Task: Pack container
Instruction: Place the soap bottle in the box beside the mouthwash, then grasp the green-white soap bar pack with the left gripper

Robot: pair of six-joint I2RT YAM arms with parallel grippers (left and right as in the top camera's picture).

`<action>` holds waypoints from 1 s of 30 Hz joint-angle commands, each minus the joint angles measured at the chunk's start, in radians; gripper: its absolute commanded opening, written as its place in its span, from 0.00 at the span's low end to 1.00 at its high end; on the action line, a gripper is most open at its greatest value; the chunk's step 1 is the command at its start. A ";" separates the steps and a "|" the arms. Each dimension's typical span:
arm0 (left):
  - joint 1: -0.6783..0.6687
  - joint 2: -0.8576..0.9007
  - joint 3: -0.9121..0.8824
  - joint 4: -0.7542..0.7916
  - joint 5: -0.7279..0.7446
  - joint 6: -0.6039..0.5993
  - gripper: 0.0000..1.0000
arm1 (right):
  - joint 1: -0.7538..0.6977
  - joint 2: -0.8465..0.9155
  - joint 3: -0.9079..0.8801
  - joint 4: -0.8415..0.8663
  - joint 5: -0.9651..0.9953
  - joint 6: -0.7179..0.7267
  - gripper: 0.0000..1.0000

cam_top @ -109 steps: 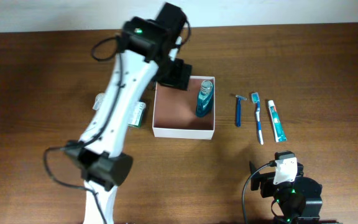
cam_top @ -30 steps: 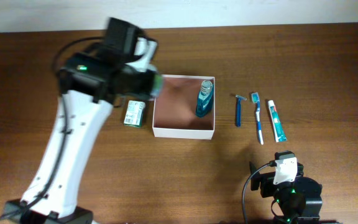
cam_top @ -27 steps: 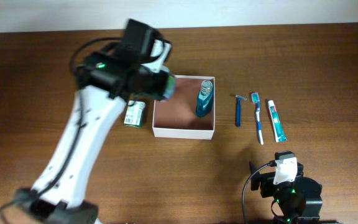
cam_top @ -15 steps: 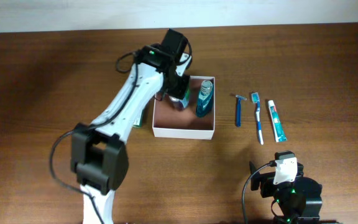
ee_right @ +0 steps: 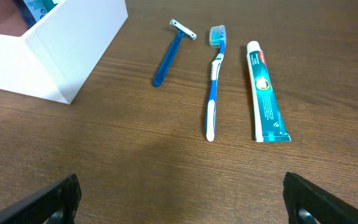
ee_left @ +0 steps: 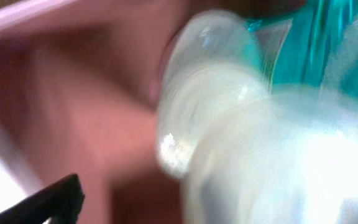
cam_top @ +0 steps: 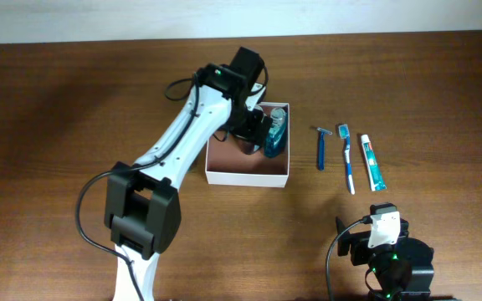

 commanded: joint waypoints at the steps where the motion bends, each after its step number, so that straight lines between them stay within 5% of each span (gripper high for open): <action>1: 0.050 -0.005 0.123 -0.103 -0.039 0.001 0.99 | -0.007 -0.006 -0.006 0.003 -0.005 0.012 0.99; 8: 0.183 -0.034 0.311 -0.400 -0.121 0.002 1.00 | -0.007 -0.006 -0.005 0.002 -0.005 0.012 0.99; 14: 0.285 -0.055 0.283 -0.459 -0.168 0.010 0.99 | -0.007 -0.006 -0.005 0.003 -0.005 0.012 0.99; 21: 0.332 -0.051 0.041 -0.238 -0.090 0.143 0.99 | -0.007 -0.006 -0.005 0.002 -0.005 0.012 0.99; 30: 0.331 -0.051 -0.317 0.096 -0.053 0.169 0.98 | -0.007 -0.006 -0.005 0.003 -0.005 0.012 0.99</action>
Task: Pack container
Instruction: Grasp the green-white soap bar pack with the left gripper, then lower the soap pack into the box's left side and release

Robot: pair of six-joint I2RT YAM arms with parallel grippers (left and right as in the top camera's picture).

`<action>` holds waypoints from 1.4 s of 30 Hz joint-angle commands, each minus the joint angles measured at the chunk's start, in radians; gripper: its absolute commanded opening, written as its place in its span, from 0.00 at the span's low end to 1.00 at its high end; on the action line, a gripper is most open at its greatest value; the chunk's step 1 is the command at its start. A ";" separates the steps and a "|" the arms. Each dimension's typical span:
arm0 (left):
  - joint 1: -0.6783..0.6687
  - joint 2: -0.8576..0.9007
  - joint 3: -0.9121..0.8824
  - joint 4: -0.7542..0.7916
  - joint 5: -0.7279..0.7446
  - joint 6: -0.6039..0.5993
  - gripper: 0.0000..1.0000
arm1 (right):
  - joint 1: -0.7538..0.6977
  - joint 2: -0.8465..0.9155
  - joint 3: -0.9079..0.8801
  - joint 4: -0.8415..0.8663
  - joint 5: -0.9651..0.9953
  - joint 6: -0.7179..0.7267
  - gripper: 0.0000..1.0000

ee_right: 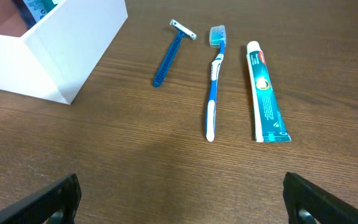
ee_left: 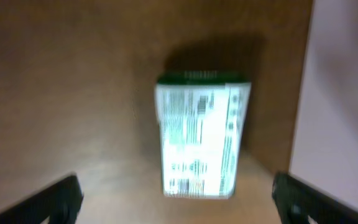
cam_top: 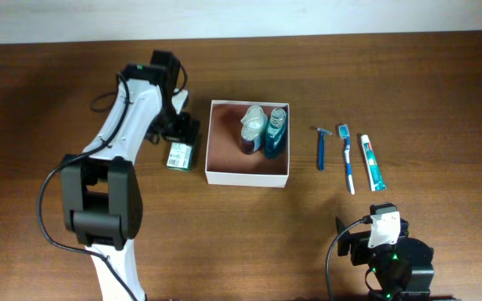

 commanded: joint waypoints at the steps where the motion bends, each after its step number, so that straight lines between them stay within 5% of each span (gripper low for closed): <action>1: 0.001 -0.020 -0.114 0.088 0.048 0.048 0.98 | -0.007 -0.006 -0.005 0.002 -0.005 0.008 0.99; 6: -0.001 -0.019 -0.206 0.171 0.052 0.048 0.89 | -0.007 -0.006 -0.005 0.002 -0.005 0.008 0.99; 17: -0.001 -0.018 -0.260 0.230 0.050 0.036 0.54 | -0.007 -0.006 -0.006 0.002 -0.005 0.008 0.99; 29: -0.005 -0.128 0.099 -0.149 0.049 -0.068 0.28 | -0.007 -0.006 -0.005 0.002 -0.005 0.008 0.99; 42: -0.188 -0.193 0.203 -0.115 0.070 -0.208 0.27 | -0.007 -0.006 -0.005 0.002 -0.005 0.008 0.99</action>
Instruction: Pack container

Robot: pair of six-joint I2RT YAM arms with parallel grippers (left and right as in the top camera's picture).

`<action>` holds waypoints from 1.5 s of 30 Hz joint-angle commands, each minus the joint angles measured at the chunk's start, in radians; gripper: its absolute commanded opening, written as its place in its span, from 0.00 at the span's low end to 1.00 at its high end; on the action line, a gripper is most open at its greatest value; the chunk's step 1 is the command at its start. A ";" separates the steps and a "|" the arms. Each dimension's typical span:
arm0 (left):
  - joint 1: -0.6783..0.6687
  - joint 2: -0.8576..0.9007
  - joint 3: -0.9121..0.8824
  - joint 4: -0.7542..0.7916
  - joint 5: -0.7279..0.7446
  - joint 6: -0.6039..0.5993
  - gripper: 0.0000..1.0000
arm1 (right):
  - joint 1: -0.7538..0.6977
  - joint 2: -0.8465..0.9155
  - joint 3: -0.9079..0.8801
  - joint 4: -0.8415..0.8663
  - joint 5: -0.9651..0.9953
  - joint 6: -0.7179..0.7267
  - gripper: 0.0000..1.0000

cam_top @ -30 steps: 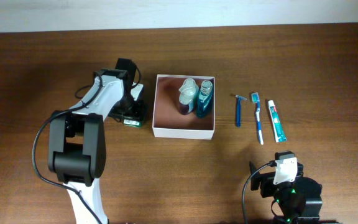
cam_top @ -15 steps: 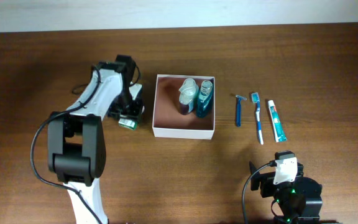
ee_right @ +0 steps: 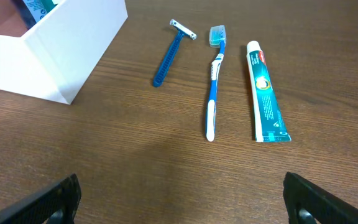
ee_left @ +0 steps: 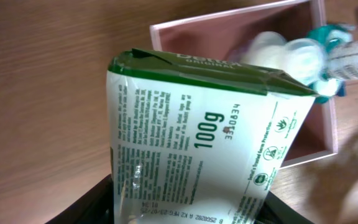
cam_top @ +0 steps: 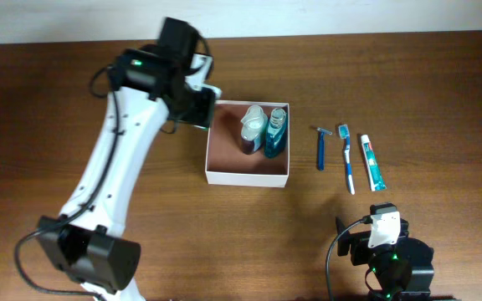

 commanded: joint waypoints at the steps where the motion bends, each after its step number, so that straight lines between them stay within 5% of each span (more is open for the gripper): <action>1: -0.024 0.073 -0.015 0.043 -0.001 -0.104 0.27 | -0.007 -0.006 -0.005 0.002 -0.005 0.008 0.99; 12: -0.053 0.273 -0.015 0.116 0.000 -0.201 0.28 | -0.007 -0.006 -0.005 0.002 -0.005 0.008 0.99; 16: -0.055 0.319 -0.015 0.124 0.004 -0.200 0.44 | -0.007 -0.006 -0.006 0.002 -0.005 0.008 0.99; 17: -0.055 0.325 -0.015 0.125 0.009 -0.201 0.56 | -0.007 -0.006 -0.005 0.002 -0.005 0.008 0.99; 20: -0.054 0.318 -0.009 0.116 0.017 -0.201 0.68 | -0.007 -0.006 -0.005 0.002 -0.005 0.008 0.99; 24: -0.035 0.294 0.049 0.032 0.018 -0.200 0.99 | -0.007 -0.006 -0.005 0.002 -0.005 0.008 0.99; 34: 0.084 0.125 0.190 -0.232 -0.106 -0.173 0.99 | -0.007 -0.006 -0.005 0.002 -0.005 0.008 0.99; 45: 0.138 -0.184 0.188 -0.359 -0.274 -0.135 0.99 | -0.007 -0.006 -0.005 0.002 -0.005 0.008 0.99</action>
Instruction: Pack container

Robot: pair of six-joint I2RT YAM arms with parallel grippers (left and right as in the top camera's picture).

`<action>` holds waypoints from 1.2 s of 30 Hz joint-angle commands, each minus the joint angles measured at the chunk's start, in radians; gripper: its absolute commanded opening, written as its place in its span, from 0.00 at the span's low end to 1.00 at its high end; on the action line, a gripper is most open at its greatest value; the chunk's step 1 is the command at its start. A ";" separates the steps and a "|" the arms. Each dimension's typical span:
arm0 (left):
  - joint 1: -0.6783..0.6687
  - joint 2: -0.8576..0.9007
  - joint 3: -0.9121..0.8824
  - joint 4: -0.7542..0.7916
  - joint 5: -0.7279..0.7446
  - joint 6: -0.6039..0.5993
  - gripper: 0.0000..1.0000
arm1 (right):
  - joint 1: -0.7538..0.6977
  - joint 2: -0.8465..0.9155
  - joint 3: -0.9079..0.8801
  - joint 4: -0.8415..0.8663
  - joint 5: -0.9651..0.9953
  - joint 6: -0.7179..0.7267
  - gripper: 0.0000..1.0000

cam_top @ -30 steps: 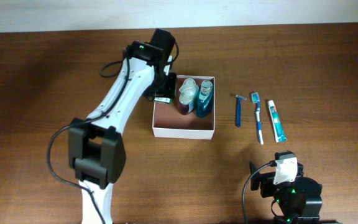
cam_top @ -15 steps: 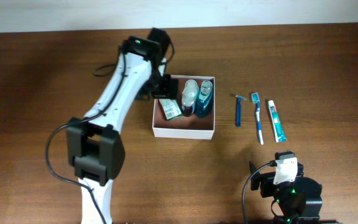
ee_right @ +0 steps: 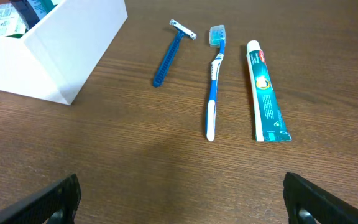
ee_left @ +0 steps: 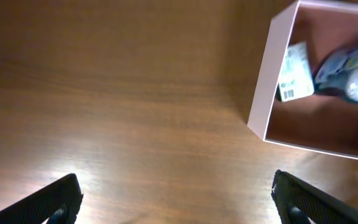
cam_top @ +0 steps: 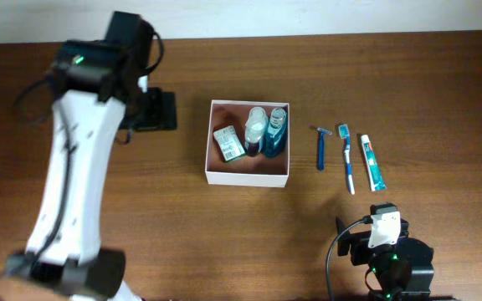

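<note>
The white box (cam_top: 248, 177) with a pink floor holds a green-and-white soap packet (cam_top: 228, 143), a clear bottle (cam_top: 253, 128) and a blue bottle (cam_top: 276, 131). To its right on the table lie a blue razor (cam_top: 320, 147), a toothbrush (cam_top: 347, 157) and a toothpaste tube (cam_top: 371, 161). My left gripper (cam_top: 156, 110) is open and empty over bare wood left of the box (ee_left: 272, 93). My right gripper (ee_right: 179, 205) rests open near the front edge, short of the razor (ee_right: 169, 55), toothbrush (ee_right: 214, 81) and tube (ee_right: 265, 93).
The wooden table (cam_top: 408, 75) meets a pale wall along the back edge. The left arm's white links run from the front left up to the box's left side.
The soap packet, held by my left gripper over the box's left edge, now lies inside the box. The left gripper is open and has moved left, clear of the box. The right arm is unchanged.
My left gripper was down inside the box at the bottles. Then it was open over the soap packet lying left of the box. Then it held the packet above the box's left rim. Now the packet is in the box and the gripper is empty.
</note>
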 commanded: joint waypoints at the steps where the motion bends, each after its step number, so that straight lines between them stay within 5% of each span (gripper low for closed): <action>1: 0.003 -0.106 0.015 -0.003 -0.055 0.042 0.99 | -0.007 -0.006 -0.005 0.003 -0.005 0.001 0.99; 8: 0.003 -0.233 0.015 -0.002 -0.055 0.042 0.99 | -0.007 -0.006 -0.006 0.098 -0.229 0.014 0.99; 15: 0.003 -0.276 0.015 -0.002 -0.055 0.042 0.99 | -0.006 -0.006 0.007 0.190 -0.534 0.403 0.99; 22: 0.003 -0.275 0.015 -0.002 -0.055 0.042 0.99 | -0.006 0.062 0.258 0.188 -0.318 0.439 0.99; 36: 0.003 -0.275 0.015 -0.002 -0.055 0.041 0.99 | -0.005 1.115 1.011 -0.251 -0.126 0.281 0.99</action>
